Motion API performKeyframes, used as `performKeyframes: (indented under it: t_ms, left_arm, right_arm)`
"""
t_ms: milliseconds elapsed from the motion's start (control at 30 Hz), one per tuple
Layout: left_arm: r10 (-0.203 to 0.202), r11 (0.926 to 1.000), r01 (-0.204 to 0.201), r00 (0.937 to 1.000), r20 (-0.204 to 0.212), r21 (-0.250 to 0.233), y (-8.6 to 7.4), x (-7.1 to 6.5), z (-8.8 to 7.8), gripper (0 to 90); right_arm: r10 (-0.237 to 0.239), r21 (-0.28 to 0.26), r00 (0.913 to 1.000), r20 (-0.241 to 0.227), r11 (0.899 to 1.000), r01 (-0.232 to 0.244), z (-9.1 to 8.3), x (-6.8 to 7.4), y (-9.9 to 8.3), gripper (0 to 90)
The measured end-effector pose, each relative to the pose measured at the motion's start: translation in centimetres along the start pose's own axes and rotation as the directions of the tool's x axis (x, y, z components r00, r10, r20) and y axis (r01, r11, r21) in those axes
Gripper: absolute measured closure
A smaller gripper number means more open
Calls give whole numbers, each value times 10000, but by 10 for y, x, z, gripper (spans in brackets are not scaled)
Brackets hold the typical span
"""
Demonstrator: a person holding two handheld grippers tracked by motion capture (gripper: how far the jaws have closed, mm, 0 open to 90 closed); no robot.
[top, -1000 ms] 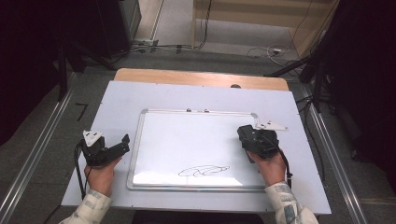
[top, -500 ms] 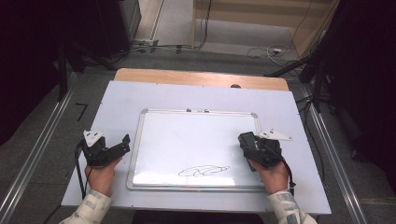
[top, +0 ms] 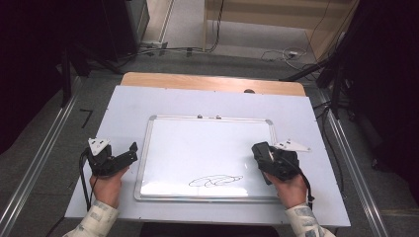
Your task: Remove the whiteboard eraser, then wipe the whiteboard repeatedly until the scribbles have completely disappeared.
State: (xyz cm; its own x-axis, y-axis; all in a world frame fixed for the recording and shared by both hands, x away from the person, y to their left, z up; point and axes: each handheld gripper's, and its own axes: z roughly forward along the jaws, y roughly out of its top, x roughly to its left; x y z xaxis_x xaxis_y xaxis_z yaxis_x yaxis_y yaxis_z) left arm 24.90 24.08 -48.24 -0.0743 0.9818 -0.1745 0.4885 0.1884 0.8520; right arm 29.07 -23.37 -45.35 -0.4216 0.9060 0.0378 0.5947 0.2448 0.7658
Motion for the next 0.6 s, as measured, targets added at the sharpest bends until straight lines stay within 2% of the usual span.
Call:
performKeyframes:
  t_ms: [600]
  left_arm:
    - [0,10000,0,10000,-18,0,0,0,1,65]
  right_arm:
    - [-136,78,9998,-156,9999,137,2,8,0,379]
